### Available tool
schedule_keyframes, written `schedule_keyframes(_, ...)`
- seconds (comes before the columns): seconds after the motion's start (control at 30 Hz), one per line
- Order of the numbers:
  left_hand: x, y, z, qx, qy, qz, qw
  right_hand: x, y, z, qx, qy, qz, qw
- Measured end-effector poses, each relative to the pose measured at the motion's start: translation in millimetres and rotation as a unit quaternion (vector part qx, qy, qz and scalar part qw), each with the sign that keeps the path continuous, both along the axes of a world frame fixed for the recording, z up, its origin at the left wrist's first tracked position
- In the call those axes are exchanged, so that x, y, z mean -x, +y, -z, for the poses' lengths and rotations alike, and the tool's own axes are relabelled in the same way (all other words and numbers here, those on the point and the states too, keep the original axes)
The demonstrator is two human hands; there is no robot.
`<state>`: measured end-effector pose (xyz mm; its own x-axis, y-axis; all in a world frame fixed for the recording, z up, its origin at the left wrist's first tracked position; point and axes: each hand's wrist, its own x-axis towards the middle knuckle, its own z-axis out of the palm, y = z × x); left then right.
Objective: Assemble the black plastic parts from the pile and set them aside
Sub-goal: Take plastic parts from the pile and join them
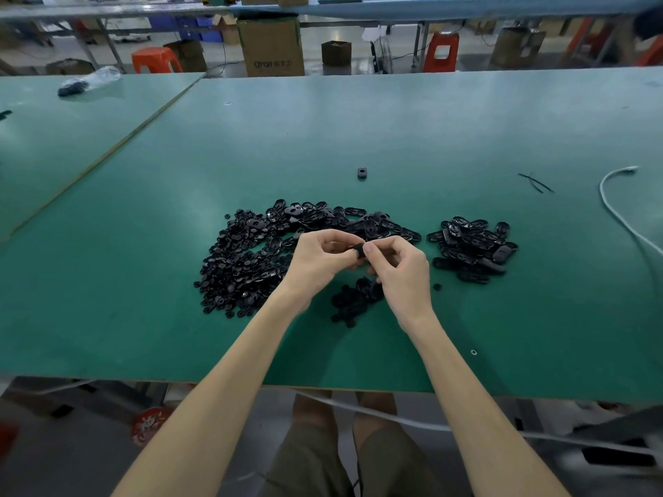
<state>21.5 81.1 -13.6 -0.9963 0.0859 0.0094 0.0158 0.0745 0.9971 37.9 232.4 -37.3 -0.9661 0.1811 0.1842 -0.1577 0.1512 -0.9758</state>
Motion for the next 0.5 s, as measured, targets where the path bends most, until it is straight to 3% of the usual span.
schedule_keyframes(0.3,0.3,6.6,0.7,0.024,0.004,-0.044,0.999,1.3,-0.2,1.4,-0.01,-0.006,-0.005,1.0)
schedule_keyframes(0.5,-0.4,-1.1,-1.4,0.001,0.009,0.007,1.0,1.6,0.6,0.4,0.01,0.002,0.014,1.0)
